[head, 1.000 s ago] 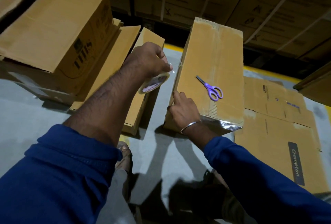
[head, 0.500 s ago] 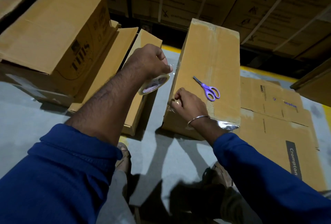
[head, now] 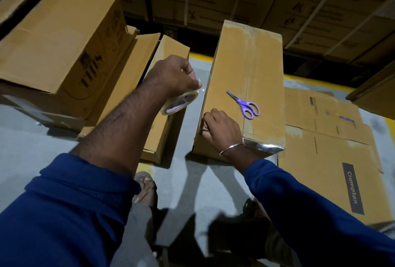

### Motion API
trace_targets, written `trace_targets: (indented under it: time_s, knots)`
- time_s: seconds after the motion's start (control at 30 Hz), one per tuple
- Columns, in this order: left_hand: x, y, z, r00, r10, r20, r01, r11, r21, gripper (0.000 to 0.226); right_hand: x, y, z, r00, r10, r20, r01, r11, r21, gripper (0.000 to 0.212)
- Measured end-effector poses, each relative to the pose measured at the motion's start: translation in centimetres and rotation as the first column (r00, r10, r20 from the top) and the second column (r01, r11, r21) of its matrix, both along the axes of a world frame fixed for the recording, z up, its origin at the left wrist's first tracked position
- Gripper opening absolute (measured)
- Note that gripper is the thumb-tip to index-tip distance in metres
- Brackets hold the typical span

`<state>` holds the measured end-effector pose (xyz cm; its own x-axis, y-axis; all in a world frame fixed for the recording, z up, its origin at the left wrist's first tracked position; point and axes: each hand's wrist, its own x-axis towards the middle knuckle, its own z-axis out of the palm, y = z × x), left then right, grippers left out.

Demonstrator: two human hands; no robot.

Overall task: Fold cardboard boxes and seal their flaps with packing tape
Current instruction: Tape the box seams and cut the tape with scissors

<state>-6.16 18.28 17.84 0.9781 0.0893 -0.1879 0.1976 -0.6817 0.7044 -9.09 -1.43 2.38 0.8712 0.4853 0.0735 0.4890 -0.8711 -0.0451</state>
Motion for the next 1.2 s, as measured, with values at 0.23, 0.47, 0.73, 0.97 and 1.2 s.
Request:
trace_targets:
  time_s: [0.23, 0.47, 0.73, 0.97, 1.2]
  knots:
    - [-0.1, 0.2, 0.2, 1.0, -0.01, -0.013, 0.011, 0.999, 0.035, 0.023, 0.3, -2.3, 1.1, 0.971, 0.127, -0.201, -0.076, 0.967, 0.245, 0.03]
    - [-0.3, -0.4, 0.6, 1.0, -0.017, -0.015, 0.018, 0.999, 0.042, 0.023, 0.2, -3.3, 1.2, 0.975, 0.028, -0.219, 0.039, 0.955, 0.293, 0.018]
    - [-0.1, 0.0, 0.1, 1.0, -0.022, -0.017, 0.023, 0.998, 0.061, 0.024, -0.4, -3.3, 0.6, 0.983, 0.061, -0.174, -0.021, 0.975, 0.22, 0.035]
    - [-0.2, -0.1, 0.0, 0.999, -0.034, -0.031, 0.036, 0.997, 0.062, 0.024, 0.0, -9.5, 2.0, 0.982, 0.054, -0.181, -0.011, 0.973, 0.231, 0.015]
    - [-0.7, -1.0, 0.1, 0.997, -0.059, -0.055, 0.063, 0.996, 0.068, 0.022, -0.9, -13.9, 1.9, 0.974, -0.071, -0.213, 0.078, 0.997, 0.024, 0.031]
